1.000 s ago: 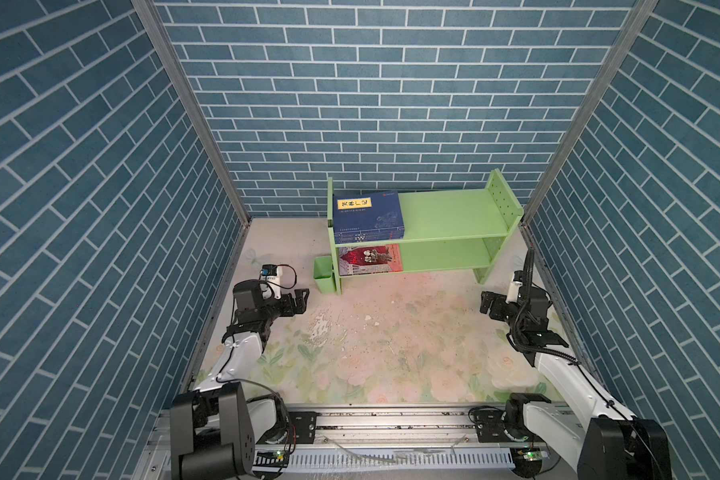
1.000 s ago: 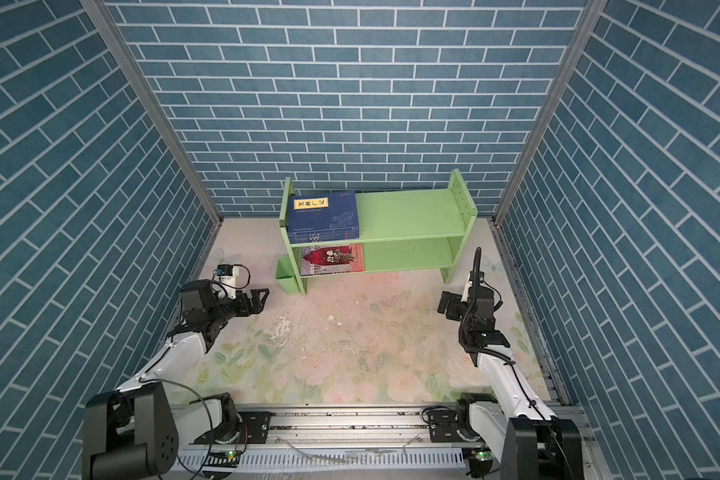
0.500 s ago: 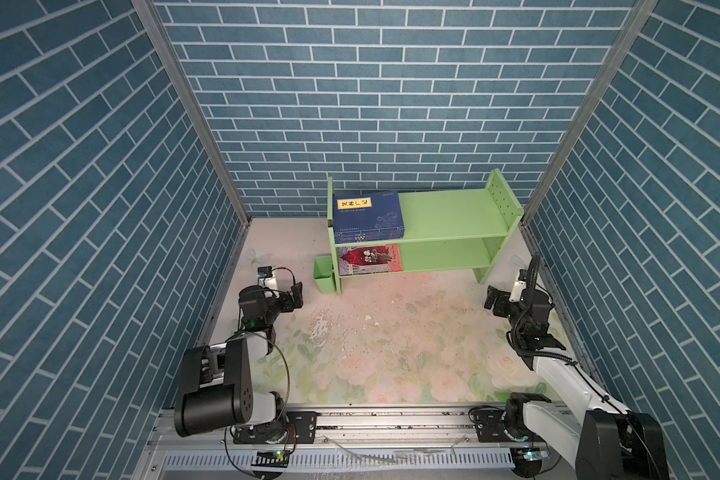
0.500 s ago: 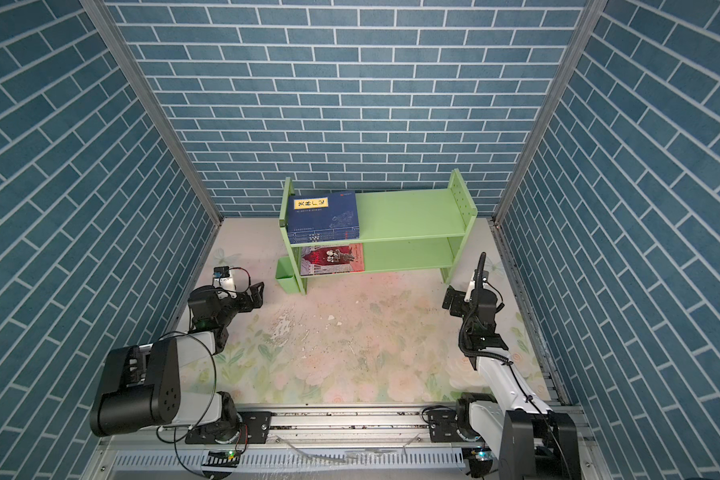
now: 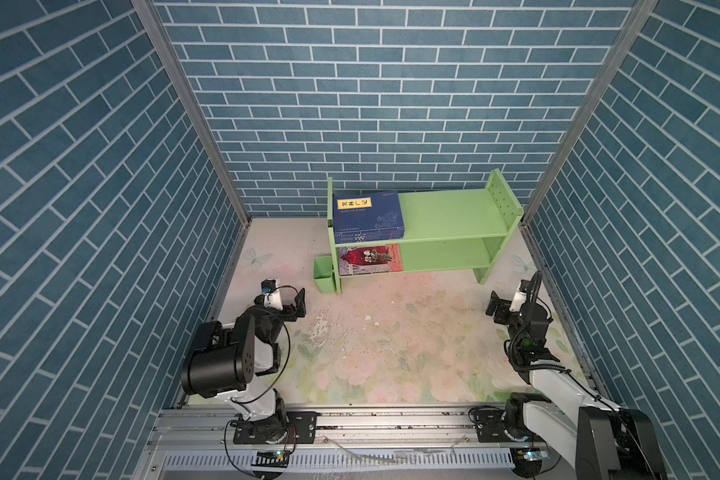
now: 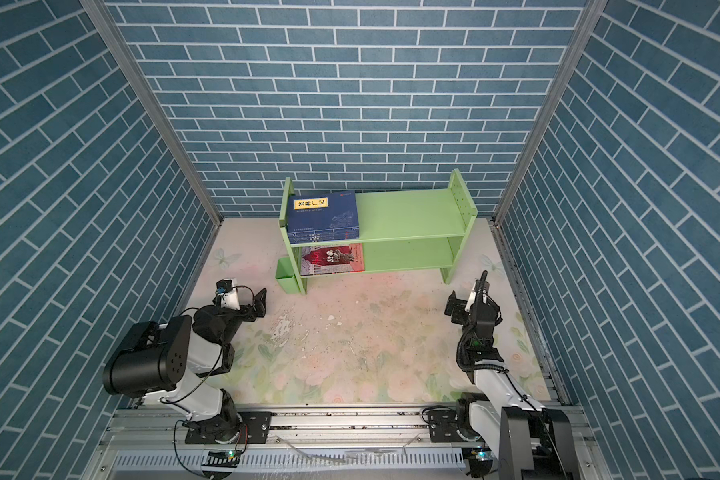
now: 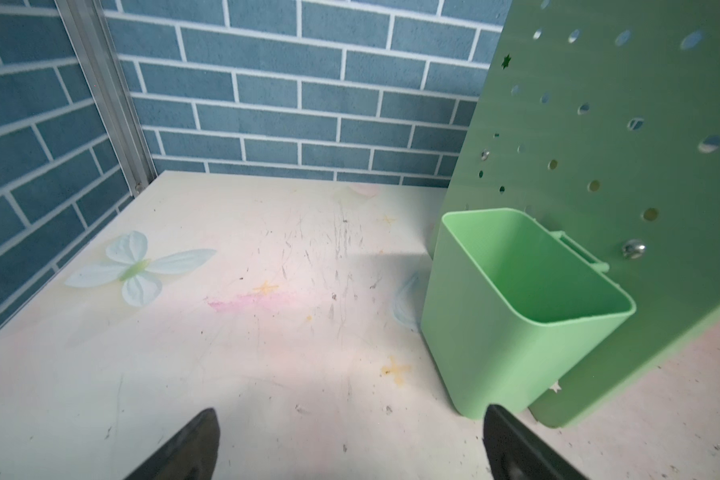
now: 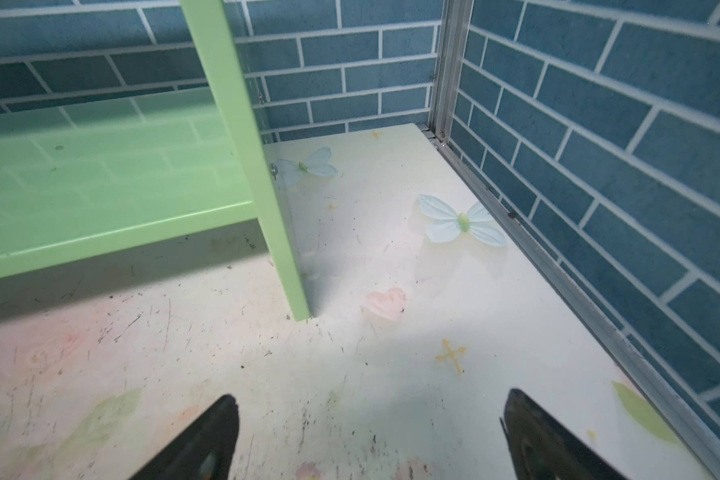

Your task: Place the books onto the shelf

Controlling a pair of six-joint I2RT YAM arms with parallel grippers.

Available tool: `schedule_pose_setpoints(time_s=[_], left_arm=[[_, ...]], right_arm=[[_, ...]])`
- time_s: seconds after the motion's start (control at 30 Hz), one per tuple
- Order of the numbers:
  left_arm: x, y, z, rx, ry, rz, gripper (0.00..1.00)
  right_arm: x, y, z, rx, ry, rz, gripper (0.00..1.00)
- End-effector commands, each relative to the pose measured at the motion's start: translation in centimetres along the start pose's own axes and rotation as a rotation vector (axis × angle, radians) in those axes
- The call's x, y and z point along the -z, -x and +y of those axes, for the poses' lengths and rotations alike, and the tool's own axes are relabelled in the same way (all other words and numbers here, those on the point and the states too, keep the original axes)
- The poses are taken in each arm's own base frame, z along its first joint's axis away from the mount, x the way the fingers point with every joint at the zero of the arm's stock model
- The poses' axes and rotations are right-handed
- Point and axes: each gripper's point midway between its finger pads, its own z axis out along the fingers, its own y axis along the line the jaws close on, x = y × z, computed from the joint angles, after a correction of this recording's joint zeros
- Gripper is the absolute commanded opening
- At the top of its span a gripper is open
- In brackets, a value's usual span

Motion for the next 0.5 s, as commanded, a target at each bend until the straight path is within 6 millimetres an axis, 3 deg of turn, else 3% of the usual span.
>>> schedule_pose_setpoints(time_s=[0.0, 0.47], left_arm=[[-0.3, 1.3, 0.0, -0.027, -0.001, -0.053, 1.0], [-0.3, 1.4, 0.0, -0.026, -0.001, -0.054, 1.0]], right_arm=[[-0.5, 1.4, -0.6, 0.04, -0.038, -0.081, 0.99], [-3.9, 1.5, 1.5, 0.071, 0.062, -0.036, 0.99]])
